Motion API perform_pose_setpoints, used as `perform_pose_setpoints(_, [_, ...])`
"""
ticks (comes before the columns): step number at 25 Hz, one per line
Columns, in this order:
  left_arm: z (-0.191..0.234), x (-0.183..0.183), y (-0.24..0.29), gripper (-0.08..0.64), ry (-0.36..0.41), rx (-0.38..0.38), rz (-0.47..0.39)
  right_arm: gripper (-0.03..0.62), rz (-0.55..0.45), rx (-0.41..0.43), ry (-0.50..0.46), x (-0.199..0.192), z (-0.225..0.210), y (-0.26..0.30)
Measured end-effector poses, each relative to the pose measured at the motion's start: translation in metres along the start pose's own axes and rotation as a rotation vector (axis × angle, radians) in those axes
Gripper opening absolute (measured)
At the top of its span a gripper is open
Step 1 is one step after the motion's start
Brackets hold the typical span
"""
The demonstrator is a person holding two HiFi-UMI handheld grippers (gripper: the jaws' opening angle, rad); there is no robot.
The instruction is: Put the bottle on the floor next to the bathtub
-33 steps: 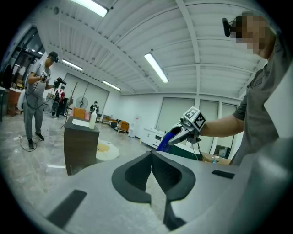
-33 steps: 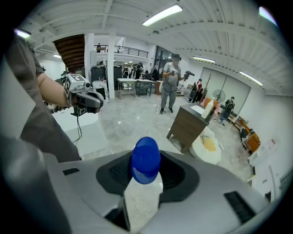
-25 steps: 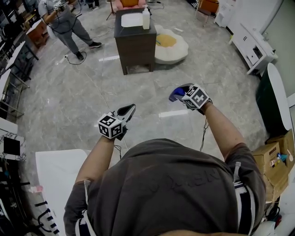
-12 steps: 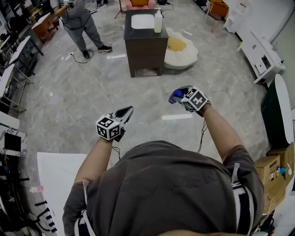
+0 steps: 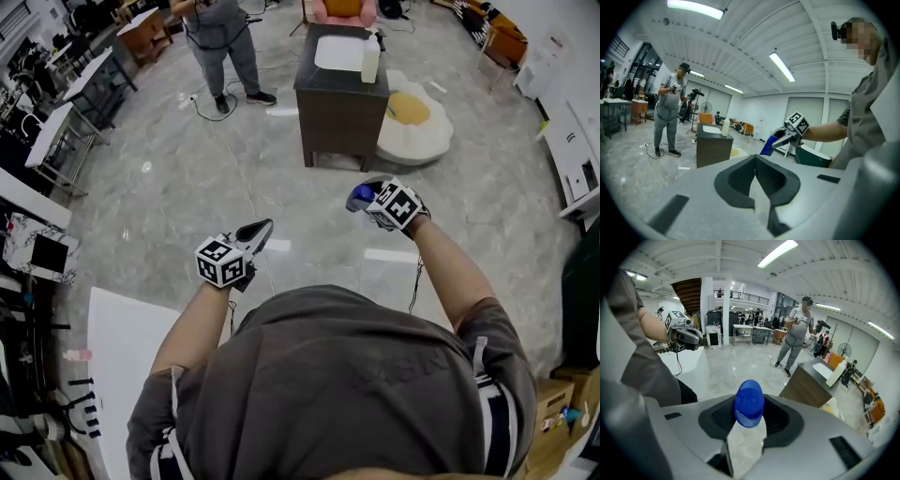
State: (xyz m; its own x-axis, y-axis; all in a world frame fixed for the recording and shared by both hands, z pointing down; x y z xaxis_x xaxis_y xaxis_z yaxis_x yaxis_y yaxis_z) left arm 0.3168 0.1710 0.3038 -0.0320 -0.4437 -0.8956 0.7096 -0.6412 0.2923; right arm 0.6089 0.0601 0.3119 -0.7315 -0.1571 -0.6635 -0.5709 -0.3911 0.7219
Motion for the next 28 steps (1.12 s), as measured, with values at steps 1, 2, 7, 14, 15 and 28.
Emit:
perform_pose_setpoints(1, [0.009, 0.001, 0.0, 0.006, 0.004, 0.003, 0.006, 0.141, 0.002, 0.007, -0.002, 0.003, -0.003, 0.01])
perform_pose_setpoints(2, [0.022, 0.002, -0.002, 0.006, 0.004, 0.007, 0.007, 0.141, 0.006, 0.01, -0.002, 0.007, -0.006, 0.02])
perform_pose_setpoints(7, [0.116, -0.001, -0.013, 0.006, -0.049, -0.007, -0.014, 0.141, 0.038, 0.001, 0.026, 0.041, -0.014, 0.089])
perform_pose_setpoints(14, [0.318, 0.015, -0.068, 0.006, -0.067, -0.083, 0.01, 0.141, 0.092, -0.073, 0.125, 0.147, -0.021, 0.219])
perform_pose_setpoints(15, [0.347, 0.021, -0.084, 0.006, -0.068, -0.089, 0.023, 0.141, 0.103, -0.08, 0.139, 0.167, -0.019, 0.236])
perform_pose_setpoints(28, [0.576, 0.01, -0.191, 0.006, -0.192, 0.113, 0.105, 0.141, 0.103, 0.096, 0.011, 0.369, -0.018, 0.434])
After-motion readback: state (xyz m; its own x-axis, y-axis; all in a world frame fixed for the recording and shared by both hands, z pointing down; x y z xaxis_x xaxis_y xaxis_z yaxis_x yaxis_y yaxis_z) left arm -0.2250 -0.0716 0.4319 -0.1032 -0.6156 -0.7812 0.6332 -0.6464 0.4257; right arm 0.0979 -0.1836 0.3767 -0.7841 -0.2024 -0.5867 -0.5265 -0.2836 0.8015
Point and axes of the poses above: the fingertips, and each gripper's own axes: y forward along the fingers, z to its left, x out of its top, the point moved 7 cm from there along -y, backward along the fingers, and after that the axes turned 6 degrees about -y, right-handed, at the moved point
